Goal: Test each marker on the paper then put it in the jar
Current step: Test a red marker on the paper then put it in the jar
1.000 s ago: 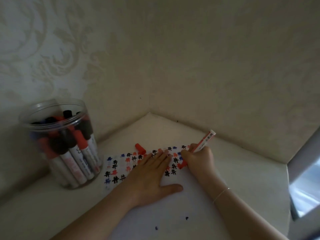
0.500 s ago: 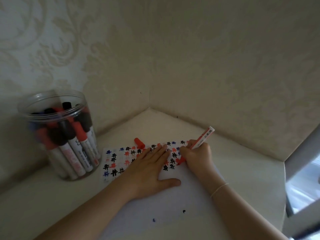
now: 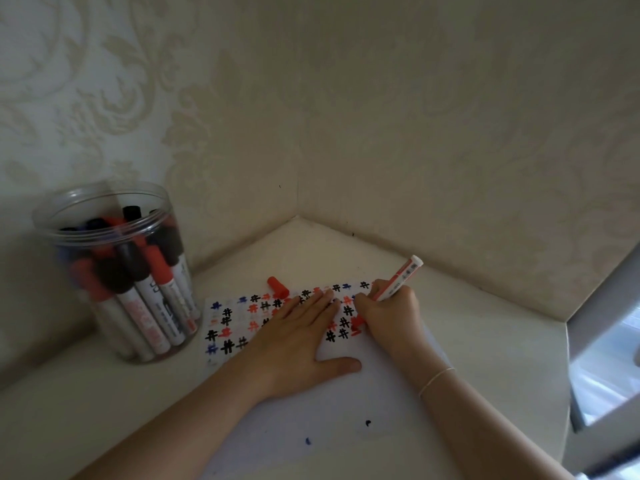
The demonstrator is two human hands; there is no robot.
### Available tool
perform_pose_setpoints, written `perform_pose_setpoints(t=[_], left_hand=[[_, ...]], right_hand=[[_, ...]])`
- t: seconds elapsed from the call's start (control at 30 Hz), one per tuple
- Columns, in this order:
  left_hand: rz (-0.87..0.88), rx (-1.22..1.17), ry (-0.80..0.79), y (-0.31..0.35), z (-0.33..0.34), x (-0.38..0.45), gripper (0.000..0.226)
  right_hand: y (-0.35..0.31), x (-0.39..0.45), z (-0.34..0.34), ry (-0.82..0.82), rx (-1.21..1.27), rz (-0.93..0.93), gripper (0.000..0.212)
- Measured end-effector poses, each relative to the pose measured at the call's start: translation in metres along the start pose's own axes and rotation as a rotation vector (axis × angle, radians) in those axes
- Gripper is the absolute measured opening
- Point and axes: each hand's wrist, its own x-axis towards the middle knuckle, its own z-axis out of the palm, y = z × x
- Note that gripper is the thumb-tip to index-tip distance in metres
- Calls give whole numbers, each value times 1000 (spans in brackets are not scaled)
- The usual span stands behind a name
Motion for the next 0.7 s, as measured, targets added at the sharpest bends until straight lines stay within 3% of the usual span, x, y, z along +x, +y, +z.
perform_pose_setpoints(t=[0.5,0.6,0.7], left_hand=[[12,-5,31,-1,2,0,96],[18,-33,45,1,-2,-3,97],[37,-138,242,5,-8,-4,83]], right_hand=[[-4,-2,0,-49,-80,-28,36],[-2,0,-6,5,184,15,30],[-3,2,-15,48,487,74,32]])
